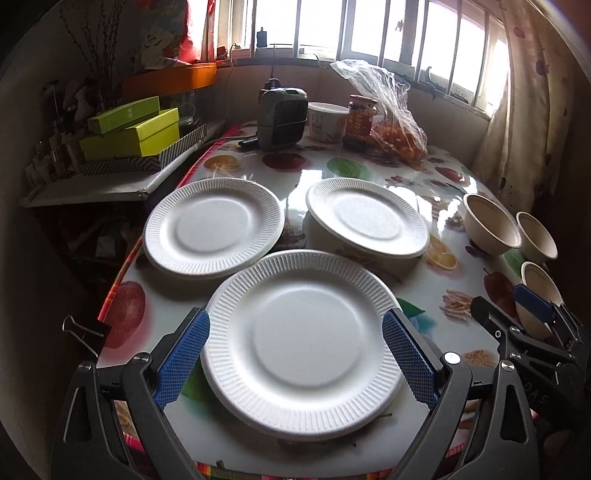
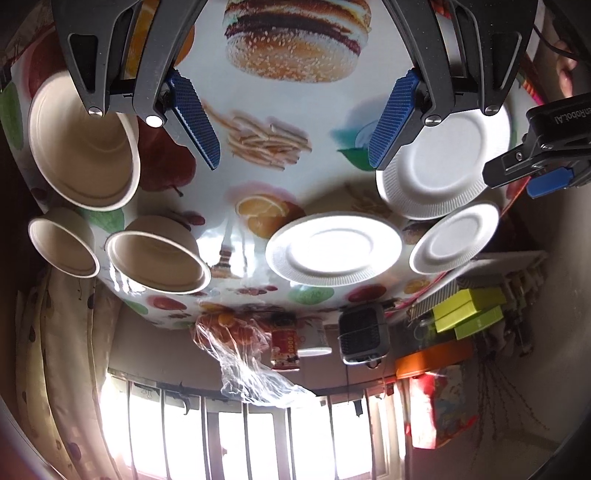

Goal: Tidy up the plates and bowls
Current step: 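Close both grippers on the rim of the white paper plate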

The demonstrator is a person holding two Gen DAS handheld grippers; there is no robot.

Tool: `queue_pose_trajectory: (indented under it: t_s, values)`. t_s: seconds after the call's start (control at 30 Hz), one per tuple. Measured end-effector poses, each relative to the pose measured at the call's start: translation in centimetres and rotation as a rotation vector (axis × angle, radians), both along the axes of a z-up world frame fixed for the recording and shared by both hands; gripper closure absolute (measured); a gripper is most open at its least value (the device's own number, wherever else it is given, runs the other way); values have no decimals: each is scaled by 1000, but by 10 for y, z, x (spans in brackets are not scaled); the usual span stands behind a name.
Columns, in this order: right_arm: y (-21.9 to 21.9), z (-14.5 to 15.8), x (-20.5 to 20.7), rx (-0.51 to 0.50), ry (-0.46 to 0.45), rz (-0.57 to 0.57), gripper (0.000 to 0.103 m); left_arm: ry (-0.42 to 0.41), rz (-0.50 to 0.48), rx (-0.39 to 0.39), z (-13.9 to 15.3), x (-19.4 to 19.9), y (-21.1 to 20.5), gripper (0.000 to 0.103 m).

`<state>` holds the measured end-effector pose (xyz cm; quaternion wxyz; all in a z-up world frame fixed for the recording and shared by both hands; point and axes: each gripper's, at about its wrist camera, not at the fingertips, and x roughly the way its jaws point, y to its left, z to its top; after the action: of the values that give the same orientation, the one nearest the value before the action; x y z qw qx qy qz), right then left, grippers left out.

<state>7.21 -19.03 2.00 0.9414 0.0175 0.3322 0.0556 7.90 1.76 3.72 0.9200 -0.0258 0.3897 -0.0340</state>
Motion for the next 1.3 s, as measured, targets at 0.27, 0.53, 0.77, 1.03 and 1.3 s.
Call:
queue_pose_trajectory:
  t_s: [0.27,0.53,0.77,1.03,1.3]
  values:
    - [-10,13,53,21,11,-38,19,35,-61,-60,10,54,-3,8]
    - [-16,6,103,53,70,-67,19,67,-52,-51,4,103,-8,9]
    - [-13,-9,132,58,108,-84,21,106,-52,-52,-6,135,-13,14]
    - [-15,-23,155,68,162,-80,33,164,-46,-71,-20,159,-12,25]
    - [-18,-29,166,68,187,-95,45,196,-54,-72,-30,172,-16,36]
